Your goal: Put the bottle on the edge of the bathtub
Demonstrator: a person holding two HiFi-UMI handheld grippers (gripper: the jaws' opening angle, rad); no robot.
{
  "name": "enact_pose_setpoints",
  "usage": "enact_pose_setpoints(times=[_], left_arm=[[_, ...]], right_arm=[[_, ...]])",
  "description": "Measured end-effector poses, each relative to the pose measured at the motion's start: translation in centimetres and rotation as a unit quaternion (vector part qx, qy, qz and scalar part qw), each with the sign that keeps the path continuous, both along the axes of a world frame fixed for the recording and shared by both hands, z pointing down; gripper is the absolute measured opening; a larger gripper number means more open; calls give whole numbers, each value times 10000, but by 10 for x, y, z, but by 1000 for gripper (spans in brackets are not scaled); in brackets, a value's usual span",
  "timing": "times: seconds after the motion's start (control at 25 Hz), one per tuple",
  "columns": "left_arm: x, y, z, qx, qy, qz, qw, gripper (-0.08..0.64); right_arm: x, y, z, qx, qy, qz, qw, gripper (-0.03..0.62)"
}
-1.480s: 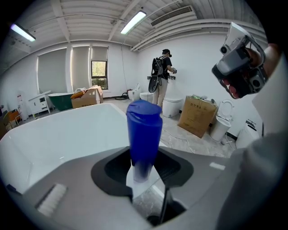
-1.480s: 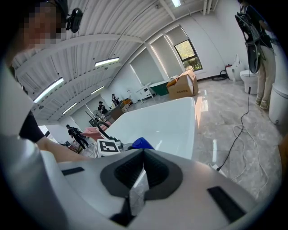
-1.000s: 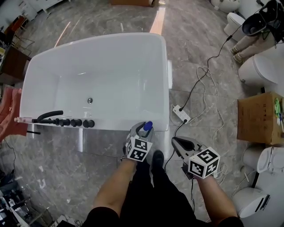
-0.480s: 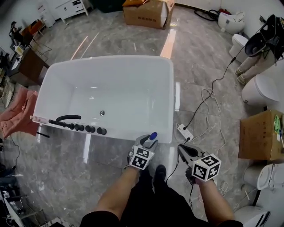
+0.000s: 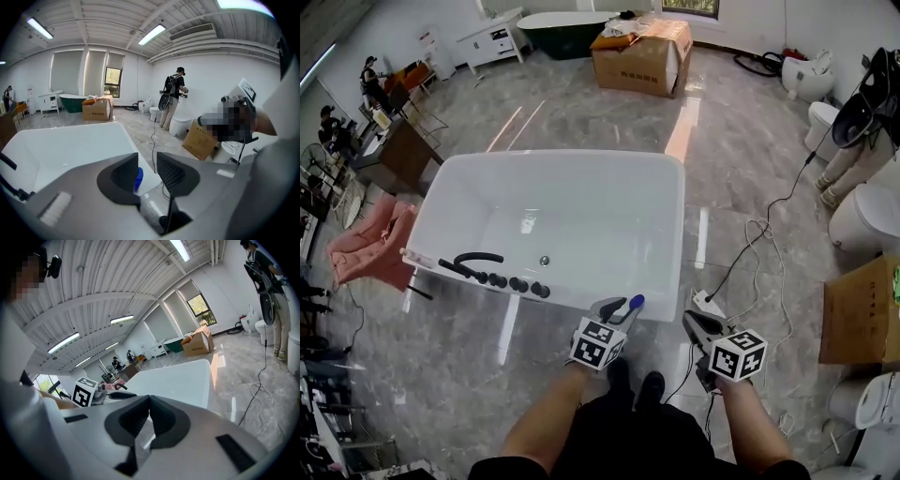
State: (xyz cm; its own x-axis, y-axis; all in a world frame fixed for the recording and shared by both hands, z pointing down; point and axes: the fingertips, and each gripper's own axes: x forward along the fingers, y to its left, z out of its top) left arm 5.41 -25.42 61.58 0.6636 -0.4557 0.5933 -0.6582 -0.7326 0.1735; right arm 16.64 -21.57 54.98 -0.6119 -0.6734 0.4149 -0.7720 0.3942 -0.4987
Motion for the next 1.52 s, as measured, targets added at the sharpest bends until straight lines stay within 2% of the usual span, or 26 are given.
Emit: enact_pose_setpoints(times=[0.16,0.32,0.48,0.68,0.96,1.24,1.4,1.52], left_arm=[[-1,3,-34,245,-111,31,9996,97],[-17,2,-68,598,-16,-319,9977,14],[-39,3,-96,664,390,-611,9952,11],[-68,-6,-129,908,678,-761,9906,11],[-127,-22,-165,1042,781,-830,9880,9],[-201,-48,-223,1425,1238,-929,9776,9],[-233,-58,-251,1836,1130,-886,9725,10],[-243,-60,-267,2048,1140,-877,9682,11]], right_arm=[[-2,-3,-15,148,-62,-142,9998,11],[-6,-4,-24,316,-70,-231,9992,11],[-17,-6,-35,378,-71,-193,9991,11],[-29,-13,-55,563,197,-183,9981,11],[-75,-35,-97,918,205,107,9955,11],[-138,-49,-167,1815,333,274,9824,11],[-160,-43,-201,2252,354,429,9727,11],[-164,-35,-218,2477,316,513,9670,11]])
